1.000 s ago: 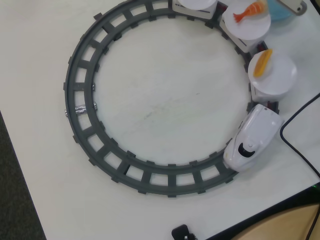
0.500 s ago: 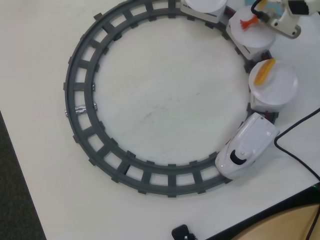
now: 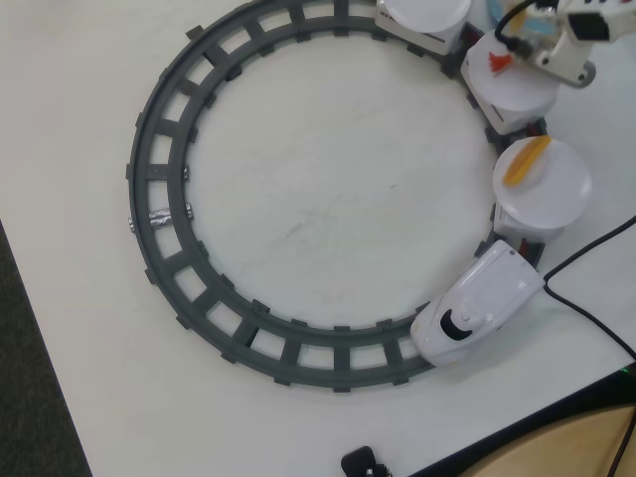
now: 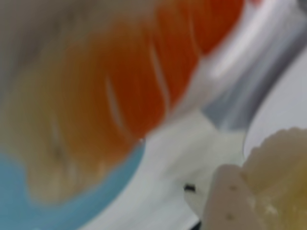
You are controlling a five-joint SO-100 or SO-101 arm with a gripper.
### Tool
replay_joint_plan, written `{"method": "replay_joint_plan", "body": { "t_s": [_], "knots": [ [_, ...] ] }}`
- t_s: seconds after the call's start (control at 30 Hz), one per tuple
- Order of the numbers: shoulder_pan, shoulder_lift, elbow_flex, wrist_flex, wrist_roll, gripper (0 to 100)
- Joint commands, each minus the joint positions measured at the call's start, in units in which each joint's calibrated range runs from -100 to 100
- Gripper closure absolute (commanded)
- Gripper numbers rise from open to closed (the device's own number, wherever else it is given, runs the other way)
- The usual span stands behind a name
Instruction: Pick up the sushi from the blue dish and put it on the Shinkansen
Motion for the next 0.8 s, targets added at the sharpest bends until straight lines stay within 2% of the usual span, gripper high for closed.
{"method": "replay_joint_plan", "body": {
  "t_s": [0.0,0.77],
  "knots": [
    [-2.92,-3.5,0.8,-2.12,-2.54,98],
    [-4.24,-2.91,1.78,-4.09,-3.22,98]
  ]
}}
